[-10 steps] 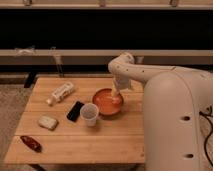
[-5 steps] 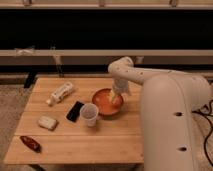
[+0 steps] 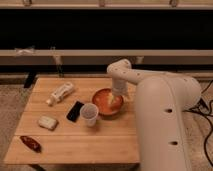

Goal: Drag the ceramic bowl in a circle

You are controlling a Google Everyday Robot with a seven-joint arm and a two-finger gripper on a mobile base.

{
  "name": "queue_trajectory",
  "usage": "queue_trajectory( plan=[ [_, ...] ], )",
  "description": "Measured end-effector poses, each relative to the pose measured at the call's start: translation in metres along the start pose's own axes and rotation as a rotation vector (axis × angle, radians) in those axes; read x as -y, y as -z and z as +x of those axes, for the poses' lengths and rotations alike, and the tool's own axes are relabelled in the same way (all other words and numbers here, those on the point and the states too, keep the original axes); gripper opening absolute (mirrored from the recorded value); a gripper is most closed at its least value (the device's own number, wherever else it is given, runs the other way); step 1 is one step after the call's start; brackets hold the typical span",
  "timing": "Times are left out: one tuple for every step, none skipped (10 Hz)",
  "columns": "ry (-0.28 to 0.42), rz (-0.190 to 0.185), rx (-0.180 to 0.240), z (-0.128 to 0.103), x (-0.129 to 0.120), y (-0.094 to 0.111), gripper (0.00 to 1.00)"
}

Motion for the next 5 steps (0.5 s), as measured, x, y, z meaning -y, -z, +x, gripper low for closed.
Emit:
queue_trajectory(
  plan=[
    [0.005, -0.011, -0.019, 0.0005, -0.0021, -0.0044, 0.8],
    [0.01, -0.017, -0.036, 0.0018, -0.0032, -0.0091, 0.78],
    [0.012, -0.021, -0.045, 0.0026, -0.003, -0.0111, 0.7],
    [0.013, -0.025, -0.054, 0.0038, -0.0028, -0.013, 0.58],
    [0.008, -0.026, -0.06, 0.0047, -0.0007, -0.014, 0.49]
  ],
)
